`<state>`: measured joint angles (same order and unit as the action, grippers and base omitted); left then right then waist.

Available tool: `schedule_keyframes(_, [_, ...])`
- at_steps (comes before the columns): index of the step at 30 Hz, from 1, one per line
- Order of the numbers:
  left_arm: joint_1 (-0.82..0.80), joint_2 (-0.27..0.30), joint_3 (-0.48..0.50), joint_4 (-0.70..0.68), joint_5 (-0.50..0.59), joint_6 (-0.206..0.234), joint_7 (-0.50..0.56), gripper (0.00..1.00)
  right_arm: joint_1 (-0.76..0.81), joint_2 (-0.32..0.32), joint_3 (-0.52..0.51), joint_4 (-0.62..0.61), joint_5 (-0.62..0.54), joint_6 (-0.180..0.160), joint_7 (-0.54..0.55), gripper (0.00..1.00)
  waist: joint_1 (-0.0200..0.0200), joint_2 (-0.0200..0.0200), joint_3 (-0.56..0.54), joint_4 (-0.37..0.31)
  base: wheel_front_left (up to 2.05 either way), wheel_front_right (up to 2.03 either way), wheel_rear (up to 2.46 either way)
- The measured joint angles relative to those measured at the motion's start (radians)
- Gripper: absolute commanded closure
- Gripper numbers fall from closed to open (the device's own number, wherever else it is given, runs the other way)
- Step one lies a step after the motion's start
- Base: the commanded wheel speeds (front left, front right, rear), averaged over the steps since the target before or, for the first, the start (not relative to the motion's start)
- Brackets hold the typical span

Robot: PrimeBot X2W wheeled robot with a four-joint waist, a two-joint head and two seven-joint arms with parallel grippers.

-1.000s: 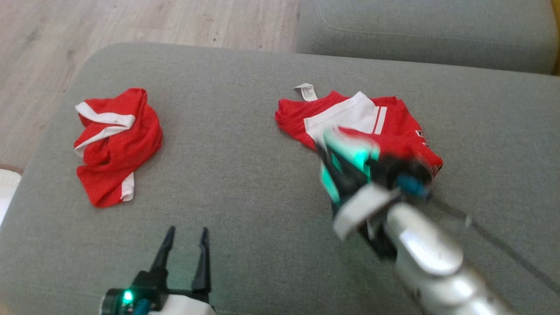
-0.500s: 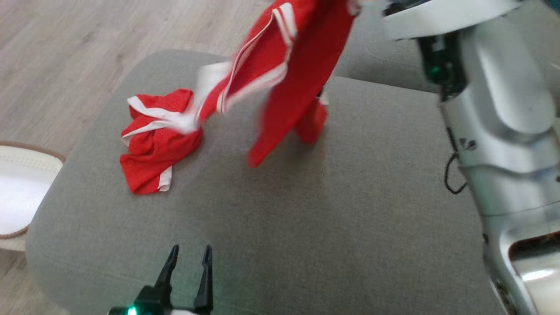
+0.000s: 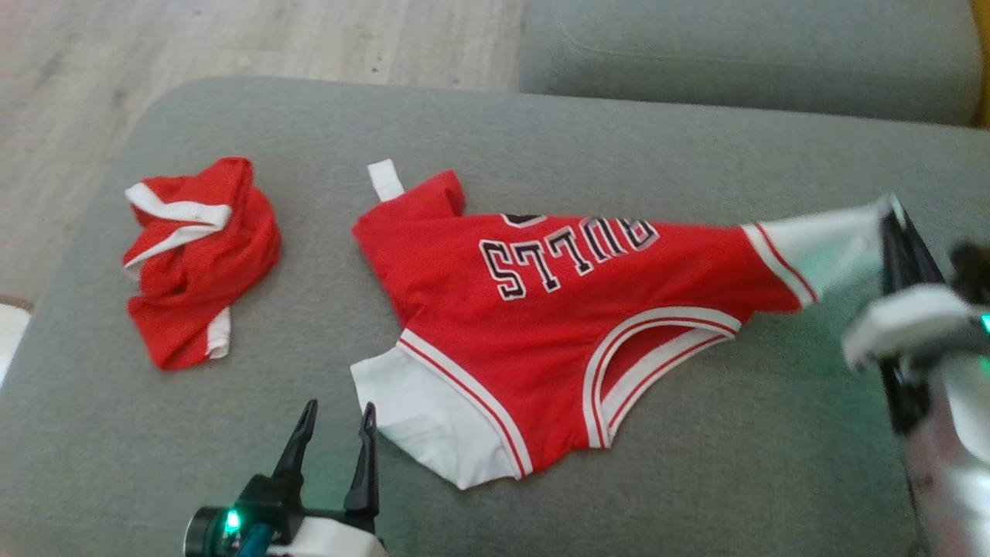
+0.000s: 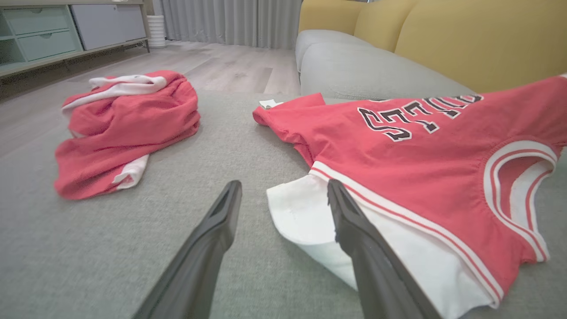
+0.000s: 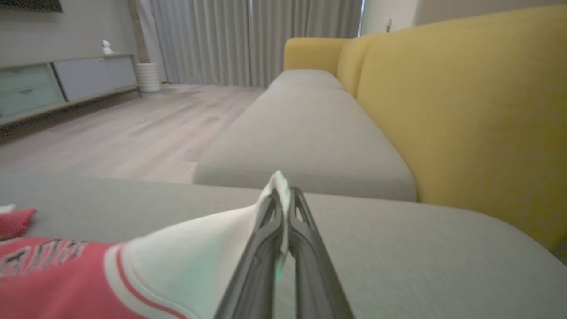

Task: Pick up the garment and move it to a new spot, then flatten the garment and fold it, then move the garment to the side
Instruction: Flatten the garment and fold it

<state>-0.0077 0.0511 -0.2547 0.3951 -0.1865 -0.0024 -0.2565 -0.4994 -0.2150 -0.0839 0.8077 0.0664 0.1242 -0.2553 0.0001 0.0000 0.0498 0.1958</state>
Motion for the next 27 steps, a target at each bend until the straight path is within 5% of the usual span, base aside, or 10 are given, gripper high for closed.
schedule_keyframes(1, [-0.007, 0.0, -0.002, 0.0, 0.0, -0.005, 0.0, 0.0, 0.027, -0.005, -0.03, 0.01, -0.019, 0.0, 0.0, 1.0, 0.0, 0.0, 0.006, -0.009, 0.0, 0.0, 0.0])
schedule_keyframes(2, [-0.011, 0.0, -0.003, 0.0, 0.0, -0.007, 0.0, 0.0, 0.053, -0.01, -0.06, 0.017, -0.041, 0.0, 0.0, 0.15, 0.0, 0.0, 0.011, -0.017, 0.0, 0.0, 0.0])
schedule_keyframes(3, [-0.012, -0.001, -0.004, 0.0, 0.0, -0.007, 0.0, 0.0, 0.074, -0.011, -0.089, 0.023, -0.057, 0.0, 0.0, 0.0, 0.0, 0.0, 0.015, -0.025, 0.0, 0.0, 0.0])
schedule_keyframes(10, [-0.012, -0.001, -0.002, 0.003, 0.001, -0.007, 0.0, 0.0, 0.123, 0.033, -0.152, -0.077, -0.131, 0.0, 0.0, 0.0, 0.0, 0.0, 0.026, -0.067, 0.0, 0.0, 0.0])
schedule_keyframes(14, [-0.012, -0.001, -0.001, 0.009, 0.001, -0.008, 0.0, 0.0, 0.125, 0.081, -0.083, -0.184, -0.138, 0.0, 0.0, 0.0, -0.0001, 0.0, 0.022, -0.074, 0.0, 0.0, 0.0])
schedule_keyframes(21, [-0.012, -0.001, -0.002, 0.014, 0.001, -0.008, 0.0, 0.0, 0.162, 0.108, 0.38, -0.292, -0.047, 0.0, 0.0, 0.0, -0.0001, 0.0, 0.018, -0.039, 0.0, 0.0, 0.0])
schedule_keyframes(27, [-0.008, -0.001, -0.002, 0.021, 0.001, -0.008, 0.0, 0.0, 0.162, 0.089, 0.803, -0.262, 0.096, 0.0, 0.0, 0.0, -0.0001, 0.0, 0.012, 0.013, 0.0, 0.0, 0.0])
